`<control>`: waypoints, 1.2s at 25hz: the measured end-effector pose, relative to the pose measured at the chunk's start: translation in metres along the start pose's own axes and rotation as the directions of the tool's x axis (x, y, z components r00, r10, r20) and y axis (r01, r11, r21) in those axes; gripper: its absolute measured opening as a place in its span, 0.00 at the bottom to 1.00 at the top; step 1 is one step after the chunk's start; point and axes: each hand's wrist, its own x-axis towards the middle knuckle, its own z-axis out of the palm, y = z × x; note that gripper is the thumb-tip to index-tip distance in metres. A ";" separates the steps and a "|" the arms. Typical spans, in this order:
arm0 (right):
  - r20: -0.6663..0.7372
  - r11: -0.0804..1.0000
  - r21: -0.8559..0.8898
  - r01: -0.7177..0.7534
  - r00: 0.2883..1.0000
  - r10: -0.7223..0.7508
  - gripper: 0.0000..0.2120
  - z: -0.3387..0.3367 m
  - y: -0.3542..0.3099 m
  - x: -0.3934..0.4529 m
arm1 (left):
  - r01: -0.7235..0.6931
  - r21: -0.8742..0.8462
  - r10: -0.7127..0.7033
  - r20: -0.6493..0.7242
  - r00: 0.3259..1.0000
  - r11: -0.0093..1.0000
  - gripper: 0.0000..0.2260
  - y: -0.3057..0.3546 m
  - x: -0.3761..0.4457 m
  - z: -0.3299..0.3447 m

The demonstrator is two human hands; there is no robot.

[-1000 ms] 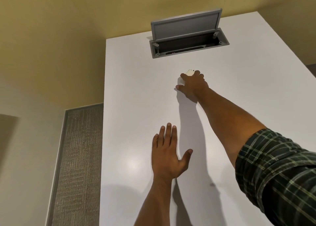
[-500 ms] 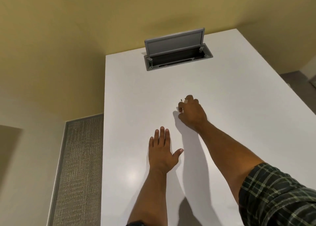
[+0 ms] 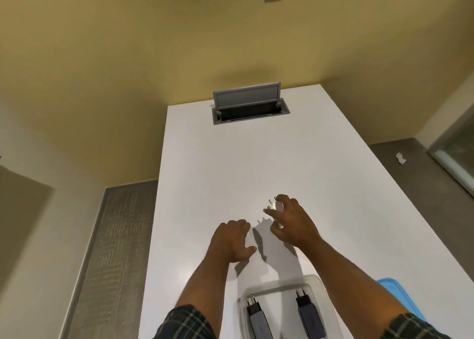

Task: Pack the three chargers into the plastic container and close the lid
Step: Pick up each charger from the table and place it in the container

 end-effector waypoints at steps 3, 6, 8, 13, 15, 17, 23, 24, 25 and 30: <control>-0.030 0.998 0.059 -0.005 1.000 0.006 0.19 -0.013 -0.008 -0.042 | -0.044 0.001 0.044 -0.091 0.995 0.999 0.33 0.019 -0.035 0.011; -0.008 0.993 0.088 0.080 0.997 -0.080 0.19 -0.022 -0.020 -0.080 | -0.134 -0.029 0.126 -0.191 0.973 0.991 0.44 0.037 -0.075 0.027; 0.039 0.977 0.082 0.195 0.979 -0.199 0.18 -0.027 -0.029 -0.100 | -0.178 -0.017 0.170 -0.216 0.961 0.984 0.53 0.045 -0.096 0.038; 0.154 0.945 0.079 0.318 0.932 -0.327 0.17 -0.026 -0.038 -0.133 | -0.179 -0.014 0.174 -0.182 0.968 0.984 0.63 0.061 -0.126 0.054; 0.201 0.947 0.081 0.312 0.925 -0.322 0.15 -0.021 -0.038 -0.146 | -0.159 -0.011 0.156 -0.134 0.979 0.987 0.66 0.066 -0.133 0.058; 0.256 0.955 0.071 0.289 0.919 -0.298 0.15 -0.016 -0.039 -0.157 | -0.125 0.012 0.125 -0.074 0.989 0.992 0.69 0.069 -0.137 0.060; 0.480 0.982 -0.017 0.190 0.863 -0.158 0.18 0.007 -0.052 -0.175 | -0.093 0.029 0.092 0.018 0.996 0.995 0.72 0.073 -0.136 0.063; 0.500 0.985 -0.032 0.171 0.856 -0.132 0.17 0.011 -0.056 -0.176 | -0.082 0.026 0.081 0.028 0.996 0.996 0.72 0.073 -0.135 0.062; 0.516 0.985 -0.054 0.163 0.849 -0.112 0.16 0.014 -0.059 -0.177 | -0.068 0.025 0.068 0.035 0.997 0.997 0.72 0.074 -0.135 0.062; 0.546 0.964 -0.191 0.184 0.836 -0.051 0.12 0.030 -0.076 -0.172 | -0.016 0.021 0.014 0.067 0.998 1.000 0.71 0.080 -0.132 0.057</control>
